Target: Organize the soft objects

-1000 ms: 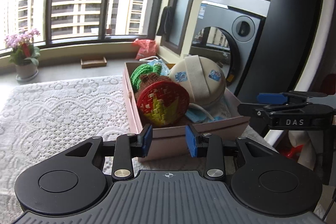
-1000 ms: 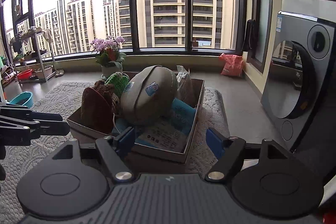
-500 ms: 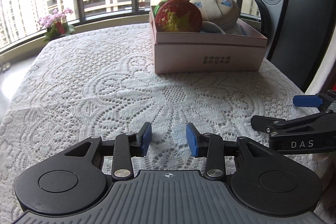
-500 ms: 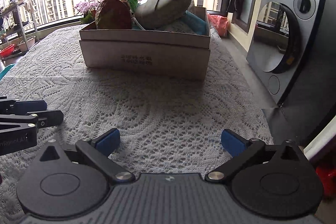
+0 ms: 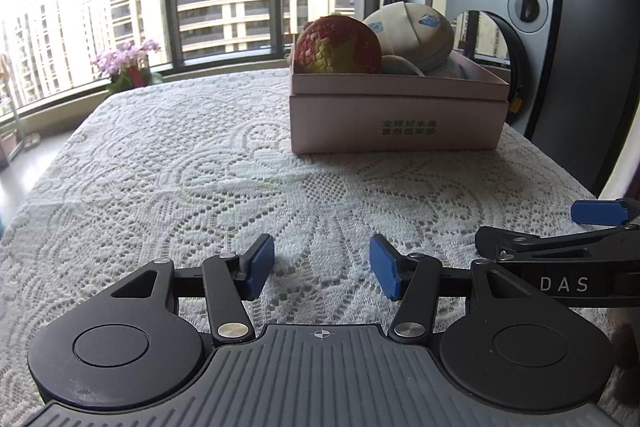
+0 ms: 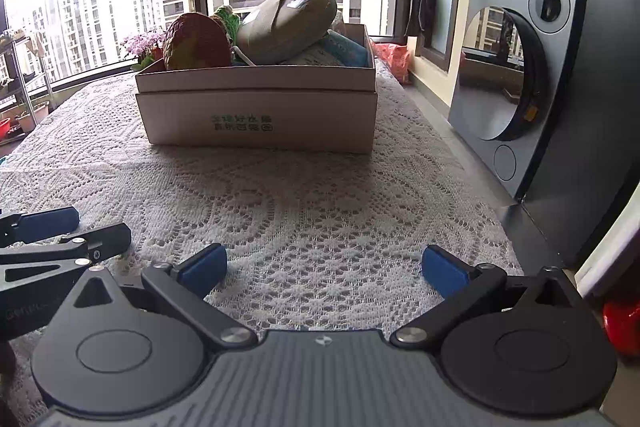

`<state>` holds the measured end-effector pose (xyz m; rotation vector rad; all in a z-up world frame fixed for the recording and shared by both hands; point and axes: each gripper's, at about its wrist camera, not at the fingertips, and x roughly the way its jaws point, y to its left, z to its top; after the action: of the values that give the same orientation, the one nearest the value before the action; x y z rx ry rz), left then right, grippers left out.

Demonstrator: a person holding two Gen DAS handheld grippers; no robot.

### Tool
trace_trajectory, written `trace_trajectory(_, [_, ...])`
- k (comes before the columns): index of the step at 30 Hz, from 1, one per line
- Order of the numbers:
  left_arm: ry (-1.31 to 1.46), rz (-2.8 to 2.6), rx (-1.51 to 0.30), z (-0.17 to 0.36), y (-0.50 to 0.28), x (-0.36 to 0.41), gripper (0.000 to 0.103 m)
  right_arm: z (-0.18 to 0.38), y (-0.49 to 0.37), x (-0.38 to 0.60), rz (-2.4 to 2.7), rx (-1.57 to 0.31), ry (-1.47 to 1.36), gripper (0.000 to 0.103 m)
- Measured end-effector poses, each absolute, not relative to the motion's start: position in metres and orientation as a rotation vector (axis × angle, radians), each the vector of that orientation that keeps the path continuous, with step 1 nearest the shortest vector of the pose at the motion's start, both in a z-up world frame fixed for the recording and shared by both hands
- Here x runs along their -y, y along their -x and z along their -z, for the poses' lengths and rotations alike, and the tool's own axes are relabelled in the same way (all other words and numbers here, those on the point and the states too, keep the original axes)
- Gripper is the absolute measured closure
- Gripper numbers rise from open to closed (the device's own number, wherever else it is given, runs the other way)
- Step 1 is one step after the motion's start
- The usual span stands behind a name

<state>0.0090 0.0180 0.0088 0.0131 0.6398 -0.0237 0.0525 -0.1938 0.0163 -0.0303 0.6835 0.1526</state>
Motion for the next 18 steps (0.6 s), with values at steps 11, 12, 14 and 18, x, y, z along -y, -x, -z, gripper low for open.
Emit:
trace_trajectory(11, [-0.011, 0.024, -0.639, -0.0097, -0.0102, -0.0148, 0.045, -0.0166, -0.0532, 0.1943, -0.154, -0.684, 0.029, 0.000])
trace_trajectory(12, [-0.011, 0.024, -0.639, -0.0099, -0.0100, -0.0139, 0.045, -0.0167, -0.0532, 0.1944, -0.154, -0.684, 0.029, 0.000])
trace_trajectory(14, [-0.010, 0.024, -0.639, -0.0097, -0.0100, -0.0148, 0.045, -0.0166, -0.0530, 0.1943, -0.154, -0.683, 0.029, 0.000])
trace_trajectory(18, [-0.007, 0.025, -0.639, -0.0099, -0.0105, -0.0154, 0.045, -0.0167, -0.0532, 0.1943, -0.154, -0.684, 0.029, 0.000])
